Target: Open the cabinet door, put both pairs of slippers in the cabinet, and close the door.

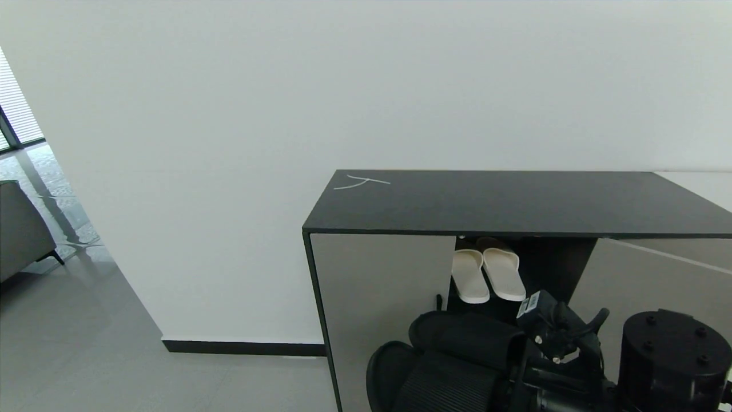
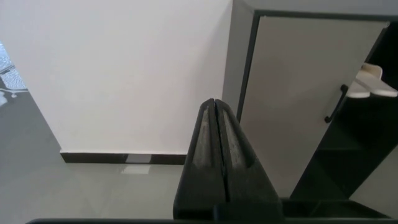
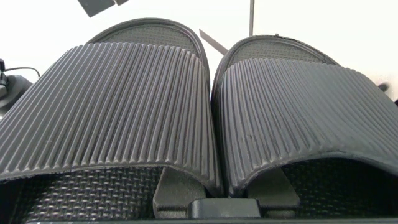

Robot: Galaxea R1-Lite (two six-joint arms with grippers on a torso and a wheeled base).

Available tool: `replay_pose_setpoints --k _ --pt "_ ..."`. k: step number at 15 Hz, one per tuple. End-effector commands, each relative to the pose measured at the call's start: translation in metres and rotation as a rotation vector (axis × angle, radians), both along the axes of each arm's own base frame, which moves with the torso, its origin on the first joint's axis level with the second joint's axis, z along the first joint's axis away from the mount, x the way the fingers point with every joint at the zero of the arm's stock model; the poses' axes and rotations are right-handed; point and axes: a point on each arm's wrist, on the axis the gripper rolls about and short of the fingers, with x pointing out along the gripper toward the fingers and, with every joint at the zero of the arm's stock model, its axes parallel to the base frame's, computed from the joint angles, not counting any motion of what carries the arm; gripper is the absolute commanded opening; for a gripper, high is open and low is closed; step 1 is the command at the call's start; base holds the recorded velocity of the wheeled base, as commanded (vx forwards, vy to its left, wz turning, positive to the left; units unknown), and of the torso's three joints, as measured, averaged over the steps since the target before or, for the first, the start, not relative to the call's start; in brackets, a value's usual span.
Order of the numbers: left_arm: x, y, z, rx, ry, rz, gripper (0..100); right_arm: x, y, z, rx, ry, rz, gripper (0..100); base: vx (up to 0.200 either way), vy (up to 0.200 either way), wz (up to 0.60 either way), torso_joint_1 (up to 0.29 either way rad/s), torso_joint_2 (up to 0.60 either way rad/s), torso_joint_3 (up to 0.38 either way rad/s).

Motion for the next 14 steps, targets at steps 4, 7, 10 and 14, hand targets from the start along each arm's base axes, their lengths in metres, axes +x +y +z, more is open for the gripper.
replay_pose_setpoints --k 4,7,10,14 --pt "0.0001 0.0000 0.0000 -0.001 0.002 0.002 0 0.0013 0.0016 -0.0077 -0.006 0.005 0.001 0 0.000 0.000 0.00 -0.229 0.52 0.284" --pt "0.0001 0.0000 0.0001 -0.001 0.001 0.000 0 0.0007 0.0009 -0.0077 -0.005 -0.006 0.001 0 0.000 0.000 0.00 -0.217 0.51 0.277" --pt "0.0001 0.0000 0.0001 -0.001 0.001 0.002 0 0.0008 0.0011 -0.0081 -0.007 -0.006 0.001 0 0.000 0.000 0.00 -0.204 0.48 0.281" --pt "0.0001 0.0001 0.0001 -0.002 0.001 0.002 0 0.0025 0.0024 -0.0134 -0.026 0.008 -0.001 0 0.000 0.000 0.00 -0.188 0.47 0.288"
